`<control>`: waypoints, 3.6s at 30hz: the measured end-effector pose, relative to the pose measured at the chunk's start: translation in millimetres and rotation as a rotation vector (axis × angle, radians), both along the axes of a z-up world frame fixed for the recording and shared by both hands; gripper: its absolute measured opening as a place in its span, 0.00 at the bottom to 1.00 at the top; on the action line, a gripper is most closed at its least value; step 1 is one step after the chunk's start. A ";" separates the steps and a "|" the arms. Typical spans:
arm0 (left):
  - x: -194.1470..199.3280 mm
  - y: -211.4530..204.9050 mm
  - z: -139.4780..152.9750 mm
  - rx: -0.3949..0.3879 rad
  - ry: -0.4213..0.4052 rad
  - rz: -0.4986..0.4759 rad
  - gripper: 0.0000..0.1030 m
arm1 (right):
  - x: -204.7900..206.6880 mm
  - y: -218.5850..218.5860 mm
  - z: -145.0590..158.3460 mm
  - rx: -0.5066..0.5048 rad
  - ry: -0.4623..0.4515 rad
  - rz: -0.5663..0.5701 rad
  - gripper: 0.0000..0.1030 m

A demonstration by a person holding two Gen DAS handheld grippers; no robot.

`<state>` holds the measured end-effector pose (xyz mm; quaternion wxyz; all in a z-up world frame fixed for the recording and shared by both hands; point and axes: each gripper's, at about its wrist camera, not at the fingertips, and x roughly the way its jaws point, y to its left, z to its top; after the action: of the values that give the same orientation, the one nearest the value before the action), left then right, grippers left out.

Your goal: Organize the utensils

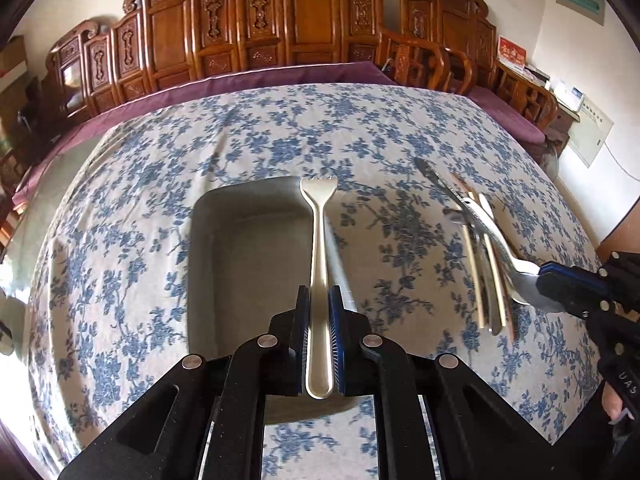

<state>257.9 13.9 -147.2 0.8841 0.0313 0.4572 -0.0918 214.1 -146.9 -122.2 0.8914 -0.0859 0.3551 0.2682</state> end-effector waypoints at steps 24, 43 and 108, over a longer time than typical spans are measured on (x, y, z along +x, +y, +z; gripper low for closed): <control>31.2 49.1 -49.4 -0.066 0.090 0.071 0.09 | 19.8 73.8 -9.5 -0.044 0.036 0.081 0.02; 28.2 93.8 -9.5 -0.051 -0.023 0.155 0.22 | 39.0 122.4 -23.4 -0.008 0.097 0.108 0.02; -23.5 -52.4 -7.1 -0.068 -0.065 -0.067 0.49 | 50.6 -87.8 -81.3 -0.057 0.173 -0.175 0.18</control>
<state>234.4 -38.5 -154.3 0.8955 0.0196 0.4234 -0.1360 264.8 -234.7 -203.5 0.8747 -0.0566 0.4441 0.1857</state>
